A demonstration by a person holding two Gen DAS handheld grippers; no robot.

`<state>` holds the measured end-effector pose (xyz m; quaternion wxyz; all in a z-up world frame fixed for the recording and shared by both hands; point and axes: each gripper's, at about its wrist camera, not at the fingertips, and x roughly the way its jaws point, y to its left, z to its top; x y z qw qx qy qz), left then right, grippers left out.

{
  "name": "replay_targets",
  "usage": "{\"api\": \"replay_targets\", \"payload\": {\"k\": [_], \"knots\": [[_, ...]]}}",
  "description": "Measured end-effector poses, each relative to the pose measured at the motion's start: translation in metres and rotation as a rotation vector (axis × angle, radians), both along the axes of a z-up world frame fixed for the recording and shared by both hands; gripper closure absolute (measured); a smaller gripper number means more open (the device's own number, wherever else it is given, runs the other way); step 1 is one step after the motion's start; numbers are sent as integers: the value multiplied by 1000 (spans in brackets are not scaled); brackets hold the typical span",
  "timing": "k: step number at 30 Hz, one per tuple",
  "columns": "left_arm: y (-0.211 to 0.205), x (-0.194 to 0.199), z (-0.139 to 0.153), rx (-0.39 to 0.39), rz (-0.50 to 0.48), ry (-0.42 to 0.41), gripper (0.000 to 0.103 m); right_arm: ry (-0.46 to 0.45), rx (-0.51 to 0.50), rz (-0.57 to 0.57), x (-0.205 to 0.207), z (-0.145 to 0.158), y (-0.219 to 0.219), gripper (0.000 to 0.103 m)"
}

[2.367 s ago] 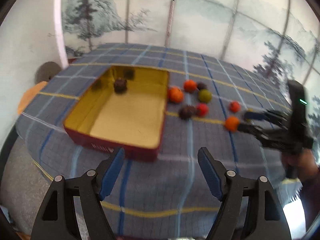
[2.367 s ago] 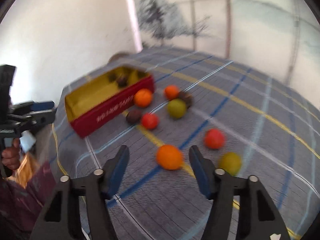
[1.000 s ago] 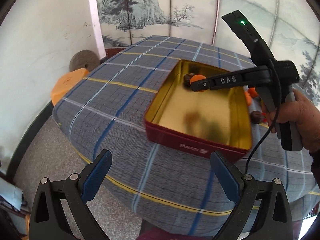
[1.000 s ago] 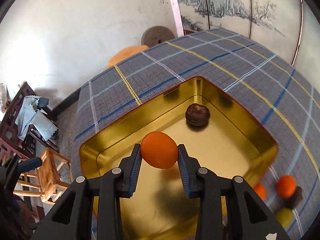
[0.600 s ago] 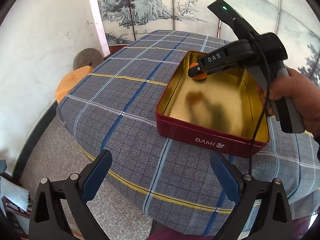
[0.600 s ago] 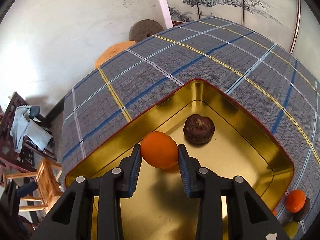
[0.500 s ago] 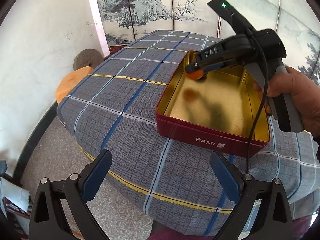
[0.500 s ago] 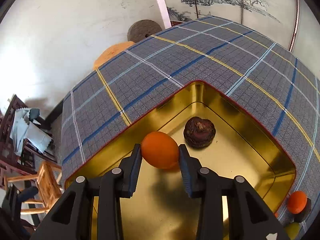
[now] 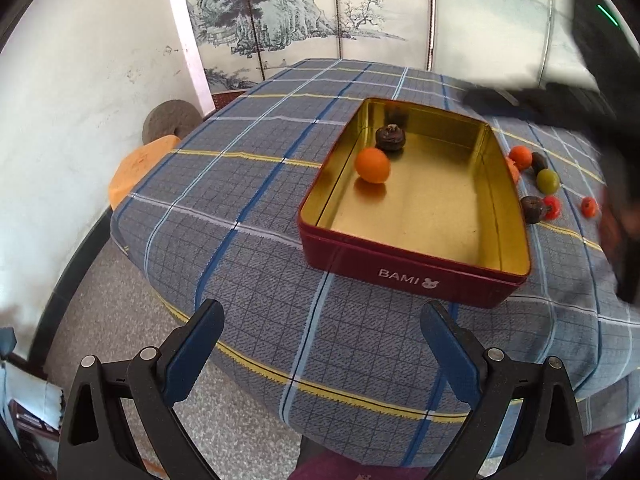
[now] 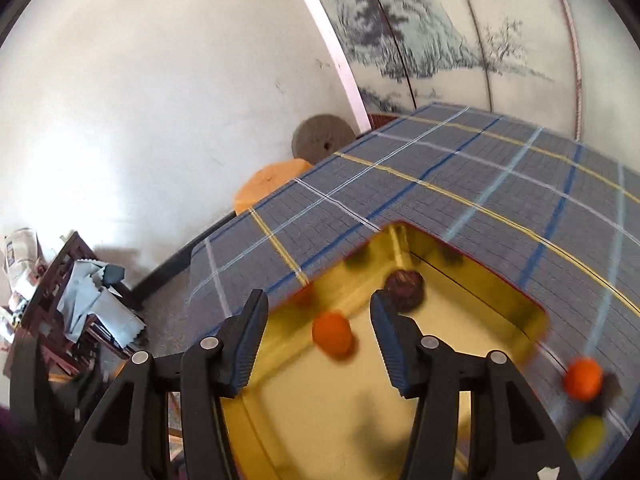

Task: Organize fruits
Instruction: 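Lower the tangerine into the tin tray and open the right gripper, then grasp a dark brown round fruit beside the tray with the right gripper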

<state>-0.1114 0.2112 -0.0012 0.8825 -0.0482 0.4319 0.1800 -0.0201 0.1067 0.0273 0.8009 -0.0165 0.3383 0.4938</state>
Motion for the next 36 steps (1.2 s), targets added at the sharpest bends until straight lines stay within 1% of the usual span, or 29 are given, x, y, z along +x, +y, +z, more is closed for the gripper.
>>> {"api": "replay_targets", "payload": {"k": [1, 4, 6, 9, 11, 14, 17, 20, 23, 25, 27, 29, 31, 32, 33, 34, 36], "knots": [[-1, 0, 1, 0, -4, -5, 5, -12, -6, -7, -5, -2, -12, 52], [-7, 2, 3, -2, -25, -13, 5, -48, -82, -58, -24, -18, -61, 52], [-13, 6, 2, -11, -40, -9, 5, -42, -142, -97, -29, -32, -86, 52], [-24, 13, 0, -24, -69, 7, 5, -27, -196, -124, -30, -49, -102, 51], [-32, 15, 0, -13, -87, 15, 5, -43, -217, -127, -29, -54, -102, 51], [-40, 14, 3, 15, -105, 8, 5, -95, -268, -115, -22, -57, -90, 51], [-44, 13, 7, 40, -110, -4, 5, -136, -307, -83, -14, -62, -80, 51], [-45, 16, 4, 40, -110, 10, 5, -157, -349, -32, -3, -63, -69, 52], [-46, 18, 2, 38, -110, 25, 5, -172, -404, 41, 1, -66, -58, 51], [-48, 18, 0, 42, -111, 30, 5, -187, -449, 89, -2, -68, -50, 51], [-49, 19, -1, 44, -110, 38, 5, -222, -506, 133, -6, -71, -43, 51], [-50, 21, -3, 36, -109, 49, 5, -233, -542, 171, -11, -73, -37, 51], [-51, 20, -3, 30, -111, 55, 5, -270, -592, 188, -13, -75, -32, 53], [-52, 20, -3, 31, -112, 57, 5, -285, -614, 198, -14, -76, -31, 58], [-53, 20, -2, 36, -113, 56, 5, -294, -634, 208, -15, -76, -30, 68], [-54, 20, -2, 41, -114, 55, 5, -290, -645, 218, -15, -76, -30, 70], [-55, 18, -1, 46, -113, 50, 5, -267, -642, 235, -15, -74, -34, 71]]}}
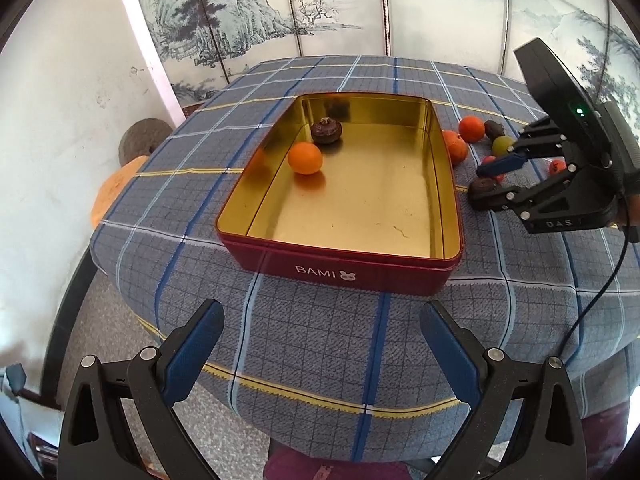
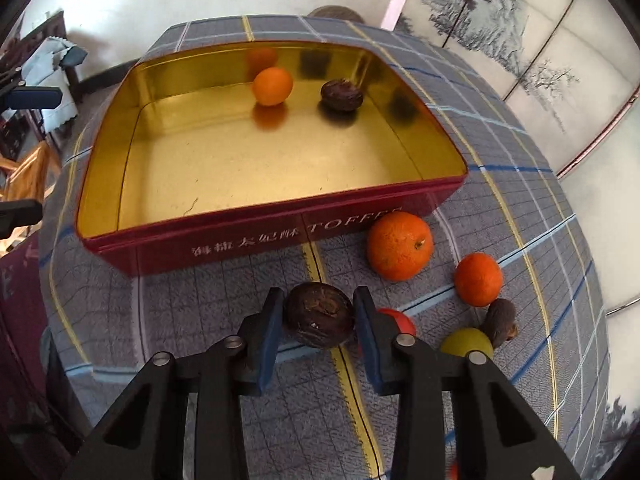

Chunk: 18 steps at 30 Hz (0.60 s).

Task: Organize fruits
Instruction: 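Grasp a dark brown round fruit beside the tray with the right gripper, then hold the brown fruit in the right gripper while the left gripper grasps a red tomato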

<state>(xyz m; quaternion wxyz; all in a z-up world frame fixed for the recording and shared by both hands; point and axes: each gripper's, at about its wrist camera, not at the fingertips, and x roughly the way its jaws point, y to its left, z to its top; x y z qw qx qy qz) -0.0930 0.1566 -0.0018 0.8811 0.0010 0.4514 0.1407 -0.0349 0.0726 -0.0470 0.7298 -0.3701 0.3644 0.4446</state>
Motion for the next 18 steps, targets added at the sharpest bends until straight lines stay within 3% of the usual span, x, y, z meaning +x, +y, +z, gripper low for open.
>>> {"api": "replay_targets", "payload": {"k": [3, 9, 15, 18], "knots": [[-1, 0, 1, -3, 1, -2, 5, 21, 34, -32, -2, 4, -14, 71], [-9, 3, 6, 10, -51, -25, 5, 70, 309, -229, -28, 27, -97, 71], [-40, 14, 19, -53, -237, -67, 5, 42, 347, -490, -38, 11, -189, 71], [-62, 20, 27, -41, -309, -90, 5, 18, 364, -660, -28, 3, -240, 71]]}}
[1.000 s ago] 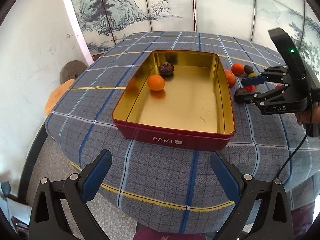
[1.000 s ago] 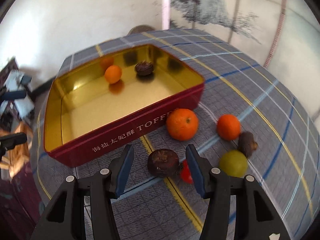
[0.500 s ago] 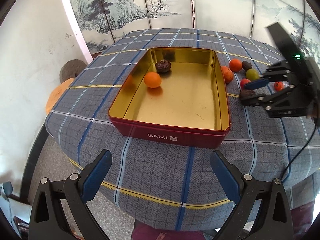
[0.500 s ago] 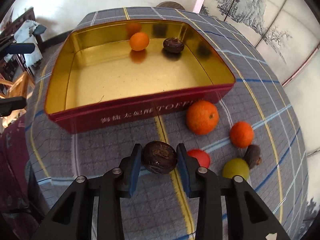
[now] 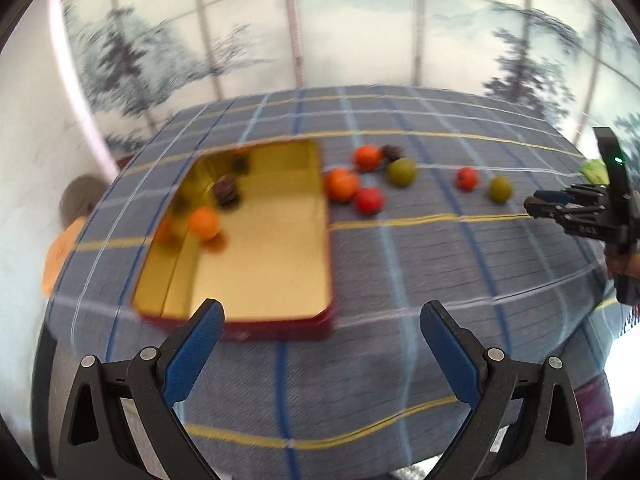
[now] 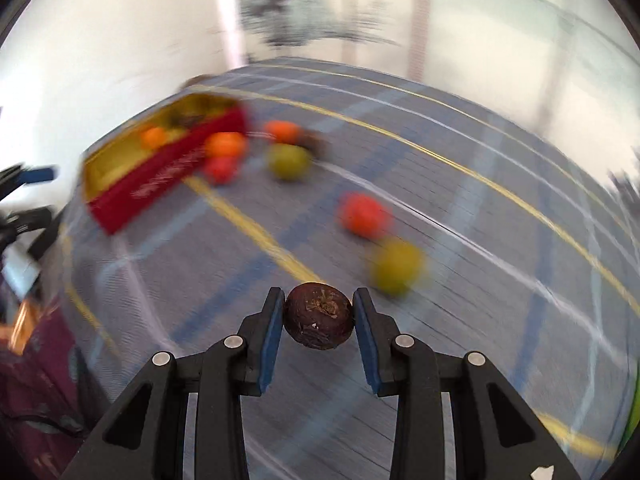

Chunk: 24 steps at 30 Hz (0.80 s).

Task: Organize fruits
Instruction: 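Hold the brown fruit in the right gripper while the left gripper grasps a red tomato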

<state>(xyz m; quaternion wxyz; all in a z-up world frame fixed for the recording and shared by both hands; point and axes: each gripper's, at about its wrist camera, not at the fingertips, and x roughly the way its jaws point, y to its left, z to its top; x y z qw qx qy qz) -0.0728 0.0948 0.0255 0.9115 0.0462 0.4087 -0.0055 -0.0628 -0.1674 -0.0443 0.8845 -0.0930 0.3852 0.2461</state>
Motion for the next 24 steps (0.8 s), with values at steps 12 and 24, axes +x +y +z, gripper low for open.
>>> {"api": "replay_targets", "payload": {"k": [12, 24], "knots": [[-46, 72, -2, -92, -141, 72, 5, 7, 58, -264, 32, -19, -100, 70], [-50, 143, -32, -105, 54, 181, 27, 60, 163, -214, 38, -28, -104, 70]]}}
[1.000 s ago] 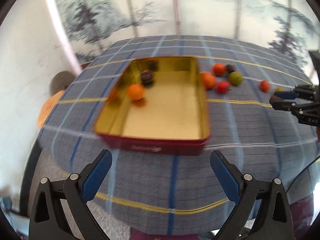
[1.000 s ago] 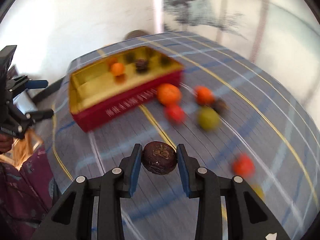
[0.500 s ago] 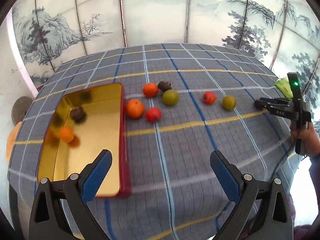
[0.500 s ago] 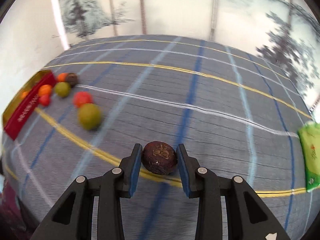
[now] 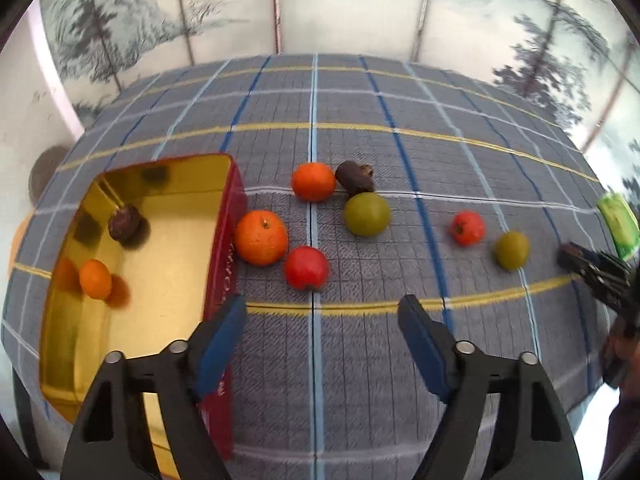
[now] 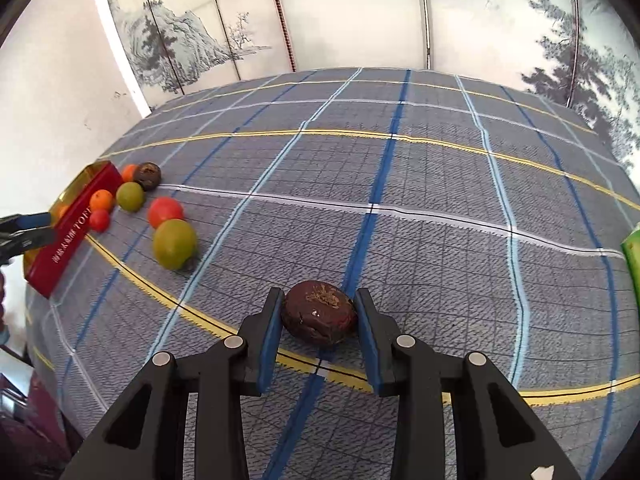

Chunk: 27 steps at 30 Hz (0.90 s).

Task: Organize fruits
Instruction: 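Hold the brown fruit in the right gripper while the left gripper grasps a red tomato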

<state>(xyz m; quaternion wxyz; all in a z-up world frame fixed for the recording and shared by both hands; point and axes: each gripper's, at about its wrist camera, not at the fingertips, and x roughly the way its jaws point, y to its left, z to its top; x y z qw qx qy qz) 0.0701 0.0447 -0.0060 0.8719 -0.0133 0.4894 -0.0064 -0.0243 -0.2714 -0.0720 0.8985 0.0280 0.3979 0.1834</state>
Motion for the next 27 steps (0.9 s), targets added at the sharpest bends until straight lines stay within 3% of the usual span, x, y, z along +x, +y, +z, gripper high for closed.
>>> {"api": "replay_targets", "payload": {"k": [5, 9, 16, 18, 21, 26, 27], "knots": [[4, 19, -17, -21, 80, 46, 32, 1, 20, 24, -1, 0, 1, 69], [9, 29, -27, -32, 133, 63, 48, 5, 27, 41, -2, -1, 2, 69], [2, 38, -29, 23, 139, 56, 49, 15, 61, 42, -1, -2, -3, 69], [0, 36, -27, -19, 132, 66, 58, 16, 64, 41, -1, -2, -3, 69], [-6, 33, -24, -1, 124, 49, 58, 16, 66, 40, 0, -2, -3, 69], [-3, 37, -38, -60, 141, 104, 58, 16, 66, 39, 0, -2, -5, 69], [-1, 37, -38, -54, 145, 85, 58, 16, 66, 40, 0, -2, -5, 69]]}}
